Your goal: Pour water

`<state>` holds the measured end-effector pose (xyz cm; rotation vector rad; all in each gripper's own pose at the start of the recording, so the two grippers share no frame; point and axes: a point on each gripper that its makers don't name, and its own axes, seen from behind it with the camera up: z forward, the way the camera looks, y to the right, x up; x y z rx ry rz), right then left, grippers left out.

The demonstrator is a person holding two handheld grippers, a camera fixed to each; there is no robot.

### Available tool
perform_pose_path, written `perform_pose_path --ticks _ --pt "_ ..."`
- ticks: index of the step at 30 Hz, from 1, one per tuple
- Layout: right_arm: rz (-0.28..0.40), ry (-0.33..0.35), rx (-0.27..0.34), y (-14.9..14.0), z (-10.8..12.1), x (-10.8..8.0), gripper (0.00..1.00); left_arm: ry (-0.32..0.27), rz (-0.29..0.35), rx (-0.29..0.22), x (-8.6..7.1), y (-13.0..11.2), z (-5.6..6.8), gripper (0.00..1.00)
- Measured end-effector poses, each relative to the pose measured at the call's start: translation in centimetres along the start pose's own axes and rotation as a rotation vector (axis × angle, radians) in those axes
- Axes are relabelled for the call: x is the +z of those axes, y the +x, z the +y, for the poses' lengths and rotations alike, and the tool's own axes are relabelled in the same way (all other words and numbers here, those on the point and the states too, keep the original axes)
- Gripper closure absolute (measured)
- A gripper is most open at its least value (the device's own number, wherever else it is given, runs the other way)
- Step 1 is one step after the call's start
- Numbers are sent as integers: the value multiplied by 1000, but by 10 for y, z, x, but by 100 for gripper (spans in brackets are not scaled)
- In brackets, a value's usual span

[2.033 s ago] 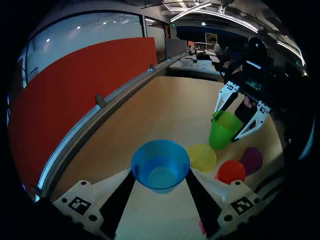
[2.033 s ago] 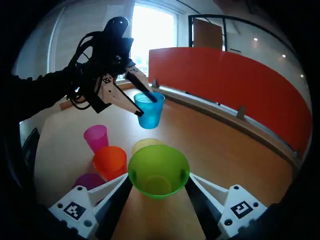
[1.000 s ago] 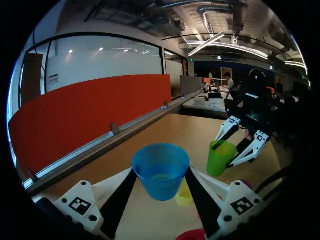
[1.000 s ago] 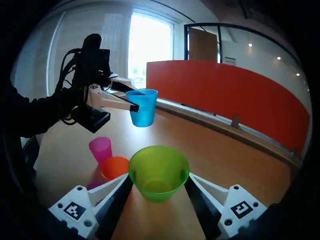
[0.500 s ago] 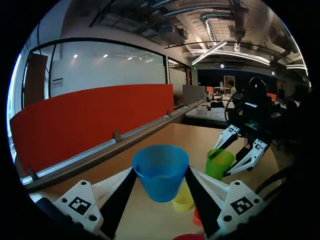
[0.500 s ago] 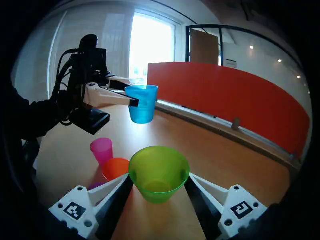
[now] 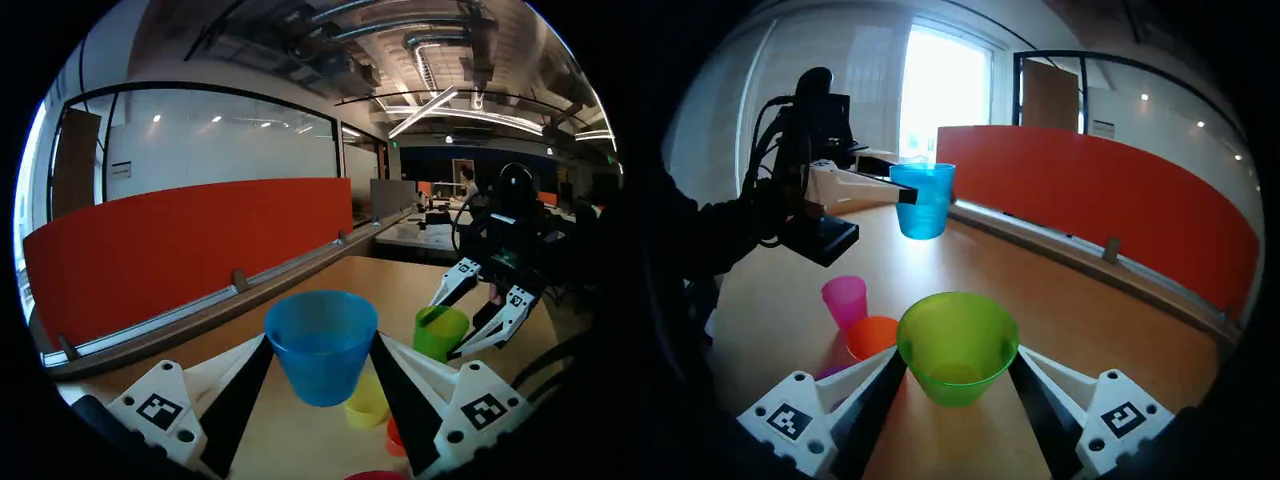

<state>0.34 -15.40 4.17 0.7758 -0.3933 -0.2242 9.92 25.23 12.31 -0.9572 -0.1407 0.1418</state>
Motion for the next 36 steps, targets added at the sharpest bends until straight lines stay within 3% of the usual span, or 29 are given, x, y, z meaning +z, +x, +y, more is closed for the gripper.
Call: perform_pose_path --ticks 24,36 --pt "6 -4 -8 5 -1 -4 10 29 79 -24 -9 17 -2 16" --pt "19 -4 -5 8 -1 -5 10 19 104 -29 -16 29 6 16"
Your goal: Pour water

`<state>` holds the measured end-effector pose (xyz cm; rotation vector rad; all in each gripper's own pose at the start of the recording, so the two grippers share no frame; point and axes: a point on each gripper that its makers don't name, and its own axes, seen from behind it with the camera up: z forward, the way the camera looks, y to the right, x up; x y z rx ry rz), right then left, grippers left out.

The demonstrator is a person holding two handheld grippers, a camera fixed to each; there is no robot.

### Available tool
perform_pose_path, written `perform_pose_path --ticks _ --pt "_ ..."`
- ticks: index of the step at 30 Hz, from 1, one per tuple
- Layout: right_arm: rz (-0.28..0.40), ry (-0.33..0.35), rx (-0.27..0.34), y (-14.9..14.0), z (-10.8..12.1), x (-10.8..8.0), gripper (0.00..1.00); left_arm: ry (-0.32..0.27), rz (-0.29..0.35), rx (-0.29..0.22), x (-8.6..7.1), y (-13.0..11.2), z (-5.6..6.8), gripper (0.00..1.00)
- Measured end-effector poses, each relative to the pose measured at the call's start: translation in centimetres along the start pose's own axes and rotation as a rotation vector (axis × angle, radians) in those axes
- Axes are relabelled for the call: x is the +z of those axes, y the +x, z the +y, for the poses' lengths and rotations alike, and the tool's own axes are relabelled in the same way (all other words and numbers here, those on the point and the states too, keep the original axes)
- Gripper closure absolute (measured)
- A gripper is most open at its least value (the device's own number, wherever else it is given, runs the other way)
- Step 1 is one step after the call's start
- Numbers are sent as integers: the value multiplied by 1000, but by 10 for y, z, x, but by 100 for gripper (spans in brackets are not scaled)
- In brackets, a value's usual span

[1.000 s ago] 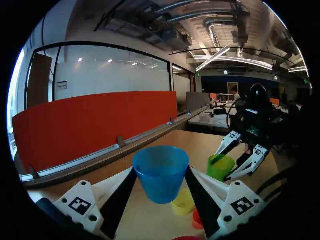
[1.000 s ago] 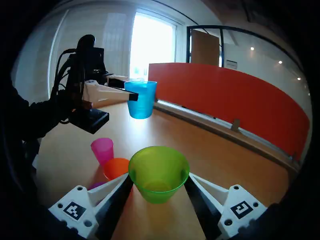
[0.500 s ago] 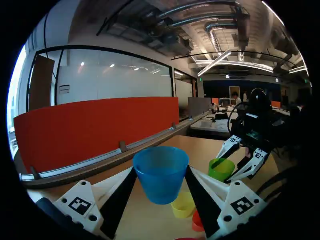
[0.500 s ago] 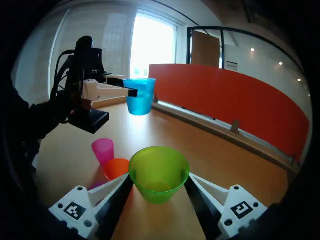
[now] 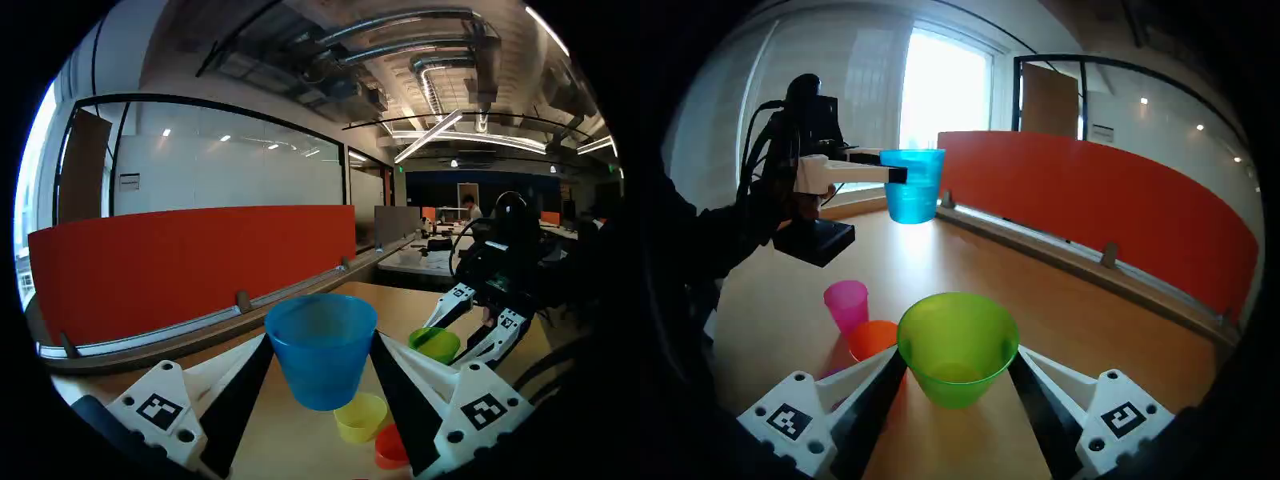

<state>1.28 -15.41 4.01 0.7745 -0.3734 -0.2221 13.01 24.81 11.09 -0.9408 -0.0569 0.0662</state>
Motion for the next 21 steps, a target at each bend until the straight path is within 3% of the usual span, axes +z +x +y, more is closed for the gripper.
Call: perform_pose_path --ticks 12,21 --pt "35 11 14 7 -6 2 10 2 8 -1 -4 9 2 16" --pt "104 41 44 21 -14 6 10 -3 18 -9 -10 17 5 16"
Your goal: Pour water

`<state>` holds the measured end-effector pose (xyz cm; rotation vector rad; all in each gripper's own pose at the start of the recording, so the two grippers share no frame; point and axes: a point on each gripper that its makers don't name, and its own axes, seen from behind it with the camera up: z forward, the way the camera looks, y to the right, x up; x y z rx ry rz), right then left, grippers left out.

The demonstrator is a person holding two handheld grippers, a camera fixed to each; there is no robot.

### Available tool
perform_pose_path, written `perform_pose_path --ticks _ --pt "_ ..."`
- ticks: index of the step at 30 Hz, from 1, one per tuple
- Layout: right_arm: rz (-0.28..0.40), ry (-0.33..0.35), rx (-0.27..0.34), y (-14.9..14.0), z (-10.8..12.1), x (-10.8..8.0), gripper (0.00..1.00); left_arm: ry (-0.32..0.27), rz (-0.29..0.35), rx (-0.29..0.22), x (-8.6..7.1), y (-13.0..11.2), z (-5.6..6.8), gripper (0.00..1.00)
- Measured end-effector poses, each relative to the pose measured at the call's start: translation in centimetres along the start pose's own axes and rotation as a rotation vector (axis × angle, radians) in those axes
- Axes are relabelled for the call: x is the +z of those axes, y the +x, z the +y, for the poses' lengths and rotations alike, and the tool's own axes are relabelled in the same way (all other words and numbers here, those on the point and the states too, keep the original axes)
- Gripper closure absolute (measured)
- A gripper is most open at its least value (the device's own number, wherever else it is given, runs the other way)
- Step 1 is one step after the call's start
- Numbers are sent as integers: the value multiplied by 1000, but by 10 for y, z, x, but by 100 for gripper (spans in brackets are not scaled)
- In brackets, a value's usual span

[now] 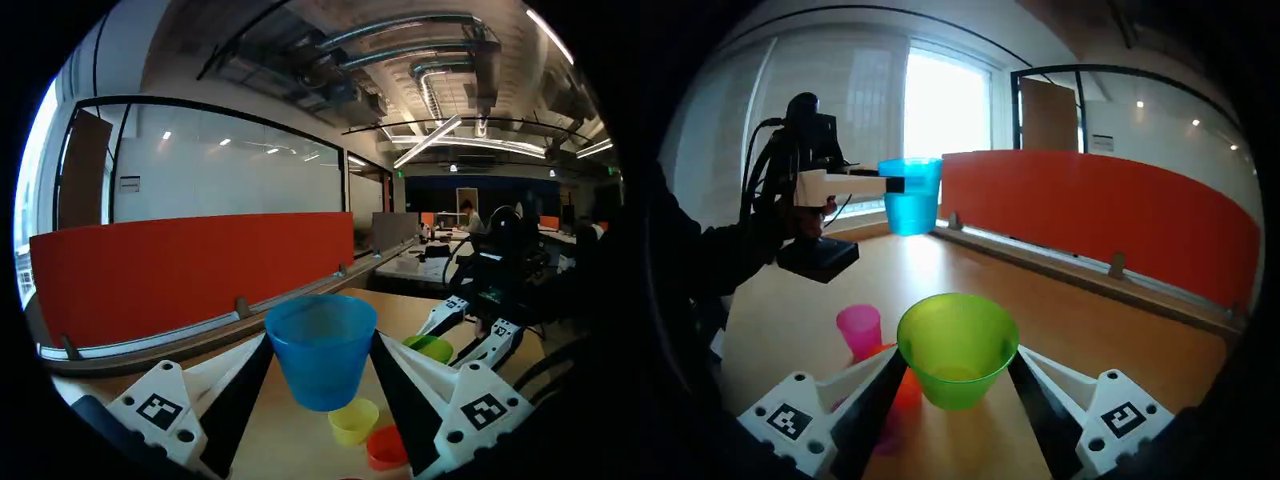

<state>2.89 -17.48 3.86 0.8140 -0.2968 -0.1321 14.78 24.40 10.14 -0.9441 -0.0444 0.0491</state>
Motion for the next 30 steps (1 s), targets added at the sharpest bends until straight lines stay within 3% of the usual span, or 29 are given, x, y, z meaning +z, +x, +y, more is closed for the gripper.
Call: perform_pose_path --ticks 20,30 --pt "124 79 7 24 -22 8 11 1 13 -4 -15 11 5 16" --pt "146 101 -5 30 -29 9 11 5 13 -2 -20 13 6 16"
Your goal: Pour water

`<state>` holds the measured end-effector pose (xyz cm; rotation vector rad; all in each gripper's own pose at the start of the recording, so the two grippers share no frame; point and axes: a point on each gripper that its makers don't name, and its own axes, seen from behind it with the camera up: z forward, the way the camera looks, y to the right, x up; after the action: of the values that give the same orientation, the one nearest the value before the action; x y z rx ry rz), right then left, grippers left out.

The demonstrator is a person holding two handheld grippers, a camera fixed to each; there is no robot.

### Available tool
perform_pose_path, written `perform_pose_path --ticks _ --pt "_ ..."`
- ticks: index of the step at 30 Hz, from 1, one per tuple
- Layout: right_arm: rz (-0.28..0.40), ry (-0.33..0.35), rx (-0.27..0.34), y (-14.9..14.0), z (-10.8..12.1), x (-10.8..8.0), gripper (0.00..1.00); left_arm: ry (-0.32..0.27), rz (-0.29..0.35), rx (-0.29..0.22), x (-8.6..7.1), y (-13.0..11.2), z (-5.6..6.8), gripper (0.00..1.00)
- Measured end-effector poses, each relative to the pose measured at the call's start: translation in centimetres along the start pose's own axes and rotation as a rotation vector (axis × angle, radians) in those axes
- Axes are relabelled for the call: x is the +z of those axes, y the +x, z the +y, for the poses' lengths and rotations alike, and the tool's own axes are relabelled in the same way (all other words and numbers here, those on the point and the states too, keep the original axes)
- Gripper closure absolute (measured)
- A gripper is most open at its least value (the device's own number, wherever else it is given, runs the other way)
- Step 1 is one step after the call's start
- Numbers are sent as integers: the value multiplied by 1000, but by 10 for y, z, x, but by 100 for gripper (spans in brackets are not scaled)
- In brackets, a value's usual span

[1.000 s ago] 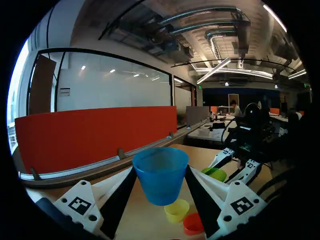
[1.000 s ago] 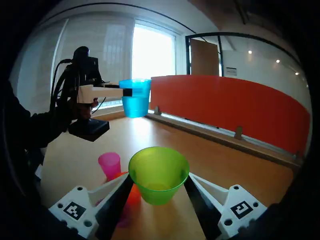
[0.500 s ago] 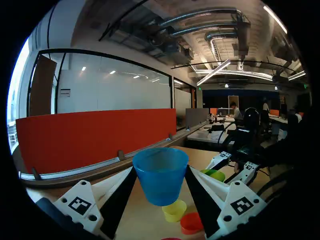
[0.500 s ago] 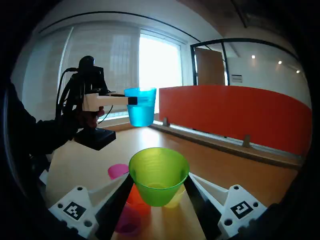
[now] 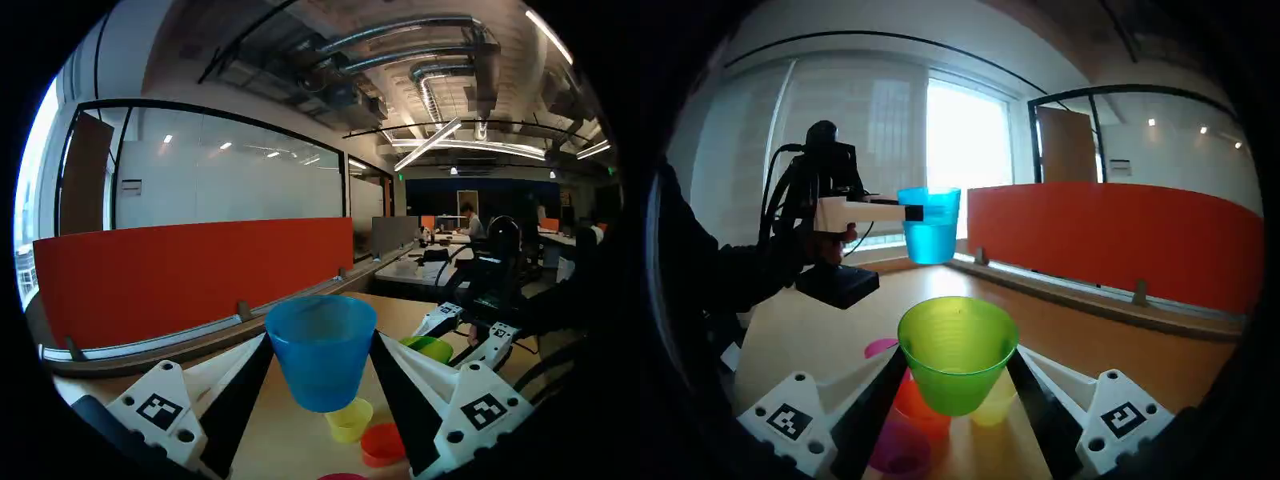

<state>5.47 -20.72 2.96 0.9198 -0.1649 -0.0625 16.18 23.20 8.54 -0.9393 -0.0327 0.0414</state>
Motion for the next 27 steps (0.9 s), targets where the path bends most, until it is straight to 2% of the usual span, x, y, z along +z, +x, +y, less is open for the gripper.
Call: perform_pose_path --ticks 27 --pt "10 2 -25 11 -7 1 10 -3 -4 3 -3 -3 0 16"
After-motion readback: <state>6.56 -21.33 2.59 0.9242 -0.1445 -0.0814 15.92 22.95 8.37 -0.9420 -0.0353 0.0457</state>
